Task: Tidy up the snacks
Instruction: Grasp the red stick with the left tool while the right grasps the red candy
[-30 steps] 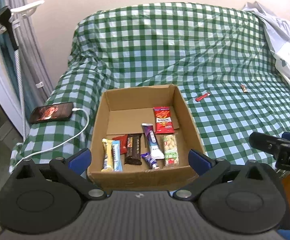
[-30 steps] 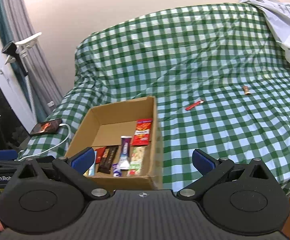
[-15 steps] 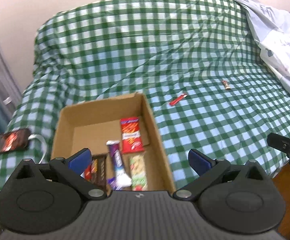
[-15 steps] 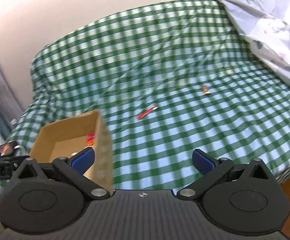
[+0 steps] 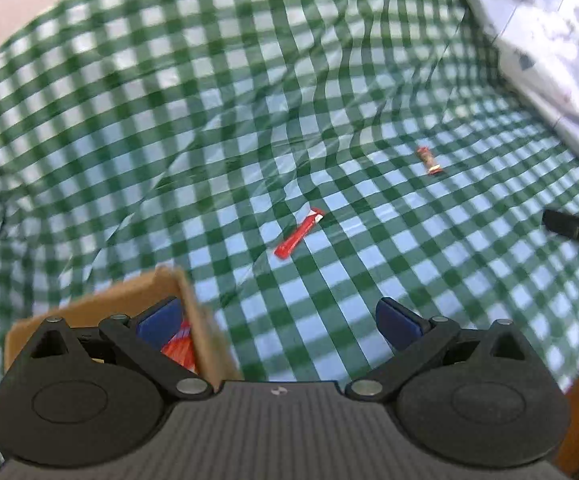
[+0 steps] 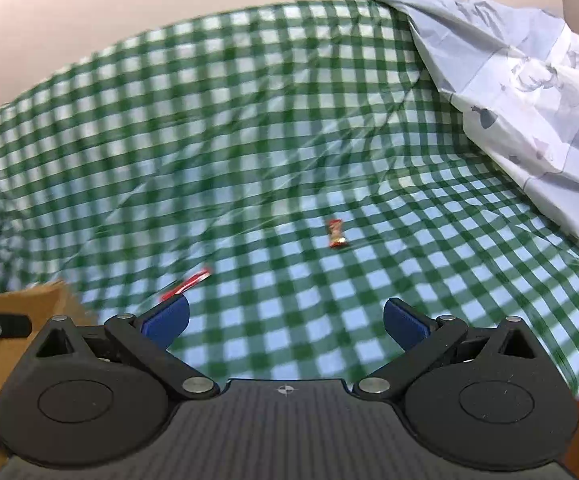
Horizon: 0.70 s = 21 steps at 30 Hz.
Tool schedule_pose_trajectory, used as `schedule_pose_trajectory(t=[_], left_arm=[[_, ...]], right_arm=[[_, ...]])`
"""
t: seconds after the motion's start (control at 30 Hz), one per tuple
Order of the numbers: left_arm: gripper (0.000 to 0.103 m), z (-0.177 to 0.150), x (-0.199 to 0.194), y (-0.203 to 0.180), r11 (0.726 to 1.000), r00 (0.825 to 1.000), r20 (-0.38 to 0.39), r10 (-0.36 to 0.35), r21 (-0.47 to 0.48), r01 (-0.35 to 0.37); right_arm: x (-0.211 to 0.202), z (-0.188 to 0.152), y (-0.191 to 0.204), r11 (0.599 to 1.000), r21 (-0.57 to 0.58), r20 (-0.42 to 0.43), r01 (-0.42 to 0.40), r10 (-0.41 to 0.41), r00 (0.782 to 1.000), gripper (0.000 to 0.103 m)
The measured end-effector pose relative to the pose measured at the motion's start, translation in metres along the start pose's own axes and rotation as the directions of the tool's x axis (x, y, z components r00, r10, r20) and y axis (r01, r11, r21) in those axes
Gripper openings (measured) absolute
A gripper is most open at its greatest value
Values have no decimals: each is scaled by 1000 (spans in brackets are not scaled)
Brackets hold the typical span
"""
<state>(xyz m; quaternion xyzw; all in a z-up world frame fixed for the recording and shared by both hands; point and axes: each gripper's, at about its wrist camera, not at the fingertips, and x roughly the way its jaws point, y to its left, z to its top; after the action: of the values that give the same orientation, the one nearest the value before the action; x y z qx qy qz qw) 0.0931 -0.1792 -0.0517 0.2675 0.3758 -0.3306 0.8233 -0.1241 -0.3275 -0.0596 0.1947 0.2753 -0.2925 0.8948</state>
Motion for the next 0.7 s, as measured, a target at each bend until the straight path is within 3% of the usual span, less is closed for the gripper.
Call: schedule_pose_trajectory(t=[0.17, 0.3, 0.37, 0.43, 0.63, 0.7], left_arm=[[103, 25, 96, -12, 996, 995, -51, -81, 17, 82], [103, 34, 171, -15, 996, 992, -94, -86, 25, 89], [103, 38, 204, -12, 991, 983, -129, -129, 13, 131], [103, 42, 230, -8, 987, 973, -164, -159, 3, 162], [103, 60, 287, 1, 989, 968, -204, -143, 12, 148], [103, 64, 298, 6, 992, 968, -219, -122, 12, 127]], right_arm=[[99, 22, -27, 999, 8, -6, 38, -38, 999, 102], [181, 31, -40, 999, -3, 5, 48, -48, 999, 102], [223, 34, -44, 999, -11, 0, 53, -53, 999, 102], [260, 38, -45, 998, -24, -13, 60, -60, 998, 102], [352, 43, -48, 989, -96, -48, 113, -118, 992, 102], [381, 41, -53, 985, -107, -102, 136, -147, 984, 102]])
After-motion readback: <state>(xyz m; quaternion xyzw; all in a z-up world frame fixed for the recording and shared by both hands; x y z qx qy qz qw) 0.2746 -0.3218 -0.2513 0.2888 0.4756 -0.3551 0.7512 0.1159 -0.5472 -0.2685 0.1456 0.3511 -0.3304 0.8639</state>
